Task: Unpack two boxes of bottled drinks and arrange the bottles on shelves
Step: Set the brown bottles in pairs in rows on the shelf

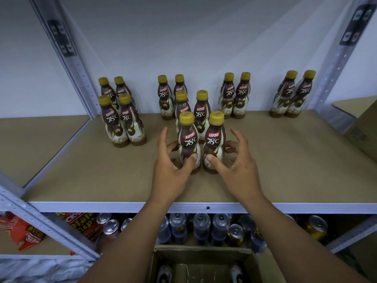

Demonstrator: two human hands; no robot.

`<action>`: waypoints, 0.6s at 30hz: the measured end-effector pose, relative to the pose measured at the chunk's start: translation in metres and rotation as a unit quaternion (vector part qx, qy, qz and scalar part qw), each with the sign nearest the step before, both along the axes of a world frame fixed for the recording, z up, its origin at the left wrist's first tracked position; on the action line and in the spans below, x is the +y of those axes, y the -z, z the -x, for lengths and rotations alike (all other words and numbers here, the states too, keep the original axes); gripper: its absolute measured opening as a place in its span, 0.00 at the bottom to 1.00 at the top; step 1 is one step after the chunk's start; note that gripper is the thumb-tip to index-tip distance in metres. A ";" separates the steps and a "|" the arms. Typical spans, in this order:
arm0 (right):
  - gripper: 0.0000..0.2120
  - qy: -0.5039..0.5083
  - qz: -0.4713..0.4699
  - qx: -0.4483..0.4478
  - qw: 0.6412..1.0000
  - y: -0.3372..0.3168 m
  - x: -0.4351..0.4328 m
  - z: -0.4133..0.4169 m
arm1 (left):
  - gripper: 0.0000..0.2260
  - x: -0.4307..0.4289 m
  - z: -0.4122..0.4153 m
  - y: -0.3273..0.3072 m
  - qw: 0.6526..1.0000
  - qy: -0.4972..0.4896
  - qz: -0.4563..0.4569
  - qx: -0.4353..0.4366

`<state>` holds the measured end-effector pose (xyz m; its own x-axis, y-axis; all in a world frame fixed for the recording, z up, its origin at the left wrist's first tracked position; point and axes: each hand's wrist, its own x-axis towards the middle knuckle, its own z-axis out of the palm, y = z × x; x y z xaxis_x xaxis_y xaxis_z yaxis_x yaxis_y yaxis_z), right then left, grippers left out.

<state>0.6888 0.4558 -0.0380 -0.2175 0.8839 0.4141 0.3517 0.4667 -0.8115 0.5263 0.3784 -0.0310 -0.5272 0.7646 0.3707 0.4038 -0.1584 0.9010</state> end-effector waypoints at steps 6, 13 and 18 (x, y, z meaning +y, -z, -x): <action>0.43 -0.013 0.005 -0.001 1.000 -0.002 -0.001 -0.001 | 0.44 0.001 0.000 0.000 1.000 0.007 0.000 0.003; 0.43 -0.020 0.007 0.005 1.000 -0.002 0.000 -0.001 | 0.45 0.002 0.000 0.000 1.000 0.006 -0.002 0.003; 0.44 -0.025 -0.002 0.006 1.000 -0.012 0.000 -0.002 | 0.43 -0.001 0.004 -0.012 1.000 0.015 -0.006 0.023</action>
<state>0.6910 0.4561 -0.0262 -0.2562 0.8705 0.4203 0.3189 0.4866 -0.8134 0.5223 0.3775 -0.0192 -0.4859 0.7752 0.4037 0.4404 -0.1819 0.8792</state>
